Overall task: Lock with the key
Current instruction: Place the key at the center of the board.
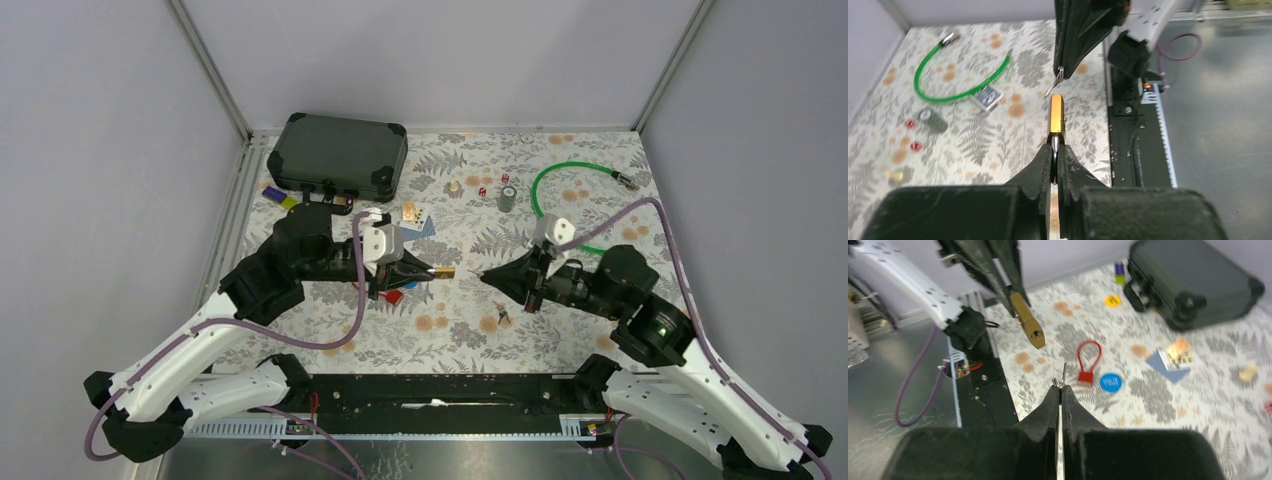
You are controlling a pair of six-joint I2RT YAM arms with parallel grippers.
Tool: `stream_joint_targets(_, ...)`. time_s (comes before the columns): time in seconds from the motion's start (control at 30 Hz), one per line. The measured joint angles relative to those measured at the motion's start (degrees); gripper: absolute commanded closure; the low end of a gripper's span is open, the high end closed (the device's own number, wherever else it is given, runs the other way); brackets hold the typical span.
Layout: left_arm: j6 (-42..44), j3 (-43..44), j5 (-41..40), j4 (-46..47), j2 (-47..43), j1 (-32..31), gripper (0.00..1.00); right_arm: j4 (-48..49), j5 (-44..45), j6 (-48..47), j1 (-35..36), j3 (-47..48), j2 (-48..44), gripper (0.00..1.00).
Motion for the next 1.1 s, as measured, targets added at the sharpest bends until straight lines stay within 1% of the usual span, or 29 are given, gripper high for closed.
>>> stream_joint_targets(0.17, -7.5, -9.7, -10.6, 6.8, -1.5, 1.0, 1.0, -5.2, 10.0, 5.3, 0.0, 0.0, 6.0, 1.0)
stream_joint_targets(0.3, -15.0, -16.9, -19.7, 10.5, -0.6, 2.5, 1.0, -10.4, 17.5, 12.2, 0.0, -1.7, 12.7, 1.0)
stream_joint_targets(0.43, -22.2, -21.8, -27.3, 13.6, 1.1, 3.8, 1.0, -15.5, 21.7, 18.6, 0.0, -7.0, 17.4, 1.0)
stream_joint_targets(0.57, -28.0, -26.2, -32.2, 16.7, 3.2, 4.8, 1.0, -19.2, 23.5, 23.1, 0.0, -11.2, 19.5, 0.99)
stream_joint_targets(0.63, -30.2, -28.0, -33.7, 18.0, 4.5, 5.1, 1.0, -20.4, 24.5, 24.6, 0.0, -11.9, 21.1, 0.95)
stream_joint_targets(0.73, -32.7, -29.7, -34.9, 19.1, 6.4, 5.3, 1.0, -20.7, 26.0, 26.3, 0.0, -11.9, 24.4, 0.84)
stream_joint_targets(0.93, -35.2, -30.5, -35.8, 21.0, 8.2, 5.3, 1.0, -21.0, 29.7, 28.5, 0.0, -11.9, 29.7, 0.67)
stream_joint_targets(1.03, -35.8, -30.5, -36.5, 21.9, 8.5, 5.4, 1.0, -20.7, 32.0, 29.0, 0.0, -11.9, 30.2, 0.62)
stream_joint_targets(1.1, -36.2, -30.5, -36.7, 22.5, 9.2, 5.7, 1.0, -19.9, 33.2, 29.2, 0.0, -11.9, 30.2, 0.61)
